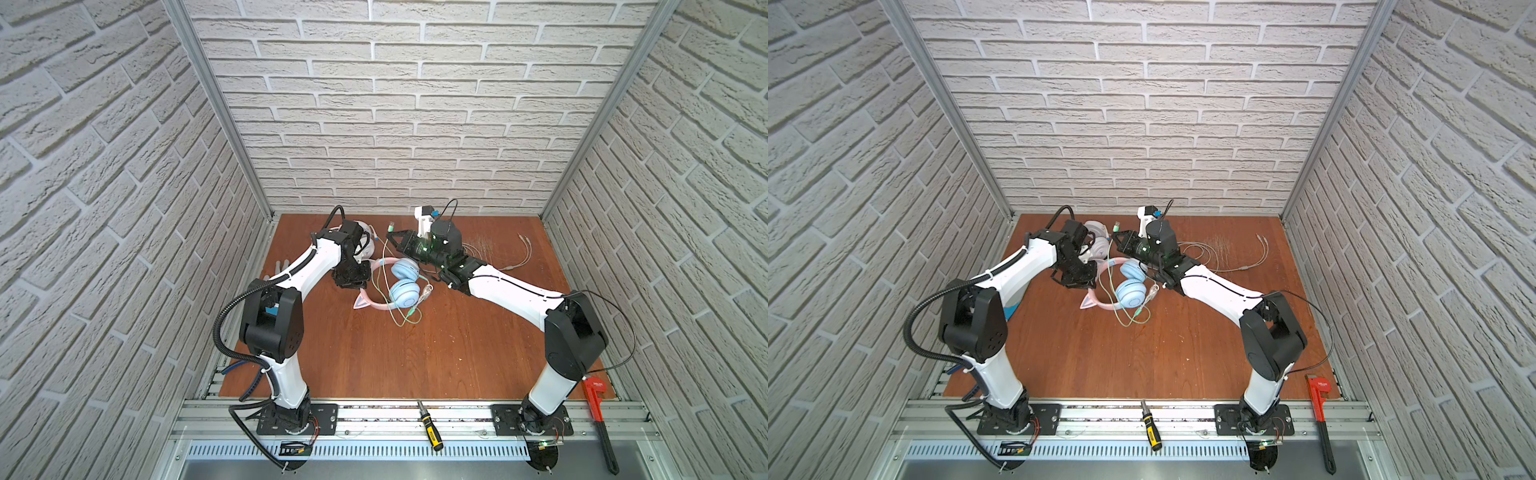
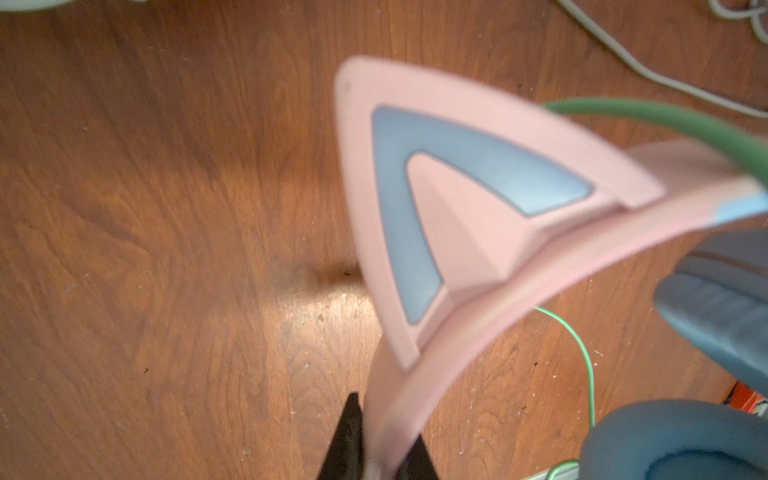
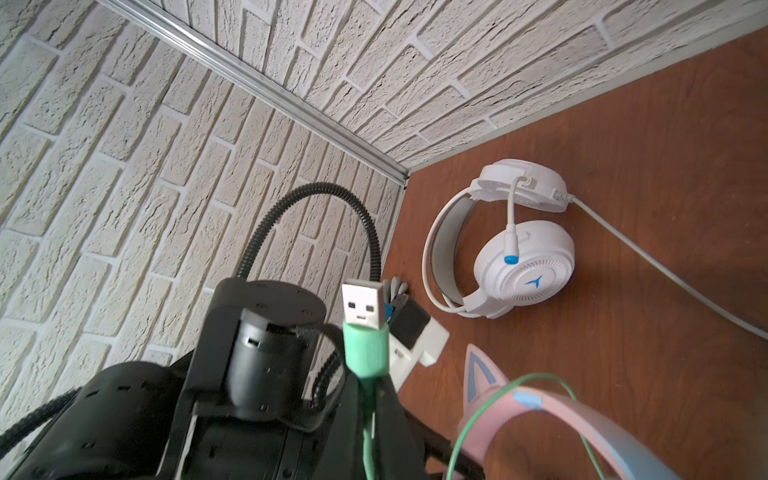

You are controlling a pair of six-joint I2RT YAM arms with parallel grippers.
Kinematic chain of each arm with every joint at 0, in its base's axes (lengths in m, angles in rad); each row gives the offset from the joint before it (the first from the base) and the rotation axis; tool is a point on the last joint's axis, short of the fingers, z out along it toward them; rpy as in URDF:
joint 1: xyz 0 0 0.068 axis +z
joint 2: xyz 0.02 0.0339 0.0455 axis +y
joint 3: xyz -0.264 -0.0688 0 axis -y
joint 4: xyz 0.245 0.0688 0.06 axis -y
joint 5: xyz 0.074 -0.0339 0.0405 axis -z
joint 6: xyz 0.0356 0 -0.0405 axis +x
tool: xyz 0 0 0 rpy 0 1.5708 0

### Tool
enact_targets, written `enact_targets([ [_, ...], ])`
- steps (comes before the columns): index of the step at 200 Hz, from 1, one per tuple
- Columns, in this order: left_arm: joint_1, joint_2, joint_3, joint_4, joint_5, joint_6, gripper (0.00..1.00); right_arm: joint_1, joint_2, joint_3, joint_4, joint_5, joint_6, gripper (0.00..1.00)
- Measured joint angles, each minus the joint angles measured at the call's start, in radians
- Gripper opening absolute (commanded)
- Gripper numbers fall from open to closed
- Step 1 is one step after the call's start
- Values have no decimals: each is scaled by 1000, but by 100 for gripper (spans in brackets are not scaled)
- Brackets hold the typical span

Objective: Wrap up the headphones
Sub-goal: 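Carry the green USB plug away from the headphone and lower it to the table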

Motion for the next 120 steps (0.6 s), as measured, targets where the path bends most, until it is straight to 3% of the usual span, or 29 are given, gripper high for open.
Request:
enact_targets([
  [120, -32, -71, 18, -45, 21, 143, 0, -106, 53, -27, -54, 154, -96, 6],
])
